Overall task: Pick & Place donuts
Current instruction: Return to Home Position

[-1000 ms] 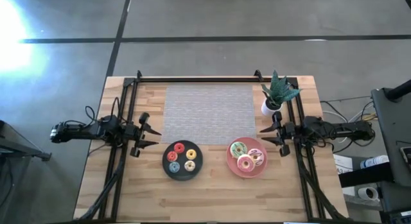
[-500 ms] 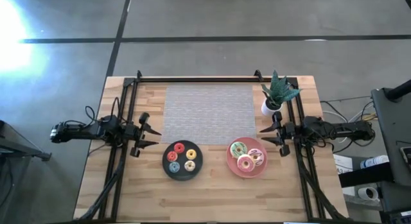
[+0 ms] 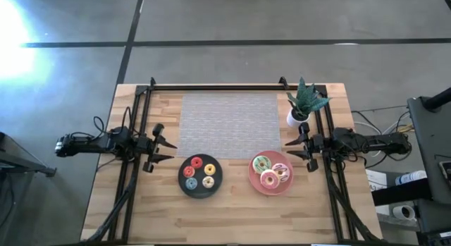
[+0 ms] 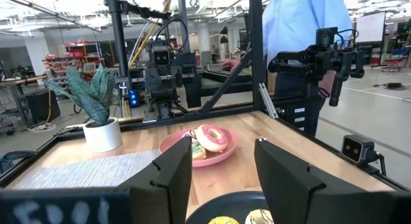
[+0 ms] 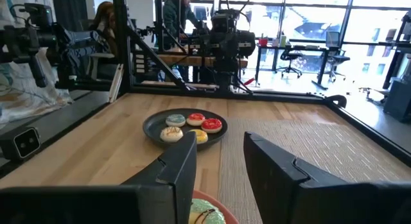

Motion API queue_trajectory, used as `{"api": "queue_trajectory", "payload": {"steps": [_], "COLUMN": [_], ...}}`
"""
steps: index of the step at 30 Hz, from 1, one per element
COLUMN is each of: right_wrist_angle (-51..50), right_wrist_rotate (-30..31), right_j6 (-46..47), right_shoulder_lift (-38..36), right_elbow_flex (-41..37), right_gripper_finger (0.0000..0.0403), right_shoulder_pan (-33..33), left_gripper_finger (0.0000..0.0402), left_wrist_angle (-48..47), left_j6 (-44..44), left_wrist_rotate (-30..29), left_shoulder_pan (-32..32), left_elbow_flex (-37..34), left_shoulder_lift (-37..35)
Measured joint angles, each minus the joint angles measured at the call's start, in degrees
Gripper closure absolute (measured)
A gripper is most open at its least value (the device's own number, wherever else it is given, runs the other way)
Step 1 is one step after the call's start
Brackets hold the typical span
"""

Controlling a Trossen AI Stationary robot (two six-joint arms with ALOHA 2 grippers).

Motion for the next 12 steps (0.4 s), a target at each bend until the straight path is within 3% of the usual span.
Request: {"api": "queue_trajectory", "payload": {"steps": [12], "right_wrist_angle": [0.0], "right_wrist_rotate": [0.0], "right_j6": [0.0], "right_shoulder_lift": [0.0], "right_elbow_flex": [0.0], "right_gripper_finger": [0.0275], "right_shoulder_pan": [0.0], "left_gripper_finger": [0.0258], "left_wrist_angle": [0.0], "left_j6": [0.0], "left_wrist_rotate": [0.0], "left_shoulder_pan": [0.0], "left_elbow_flex": [0.0], "left_shoulder_lift": [0.0]}}
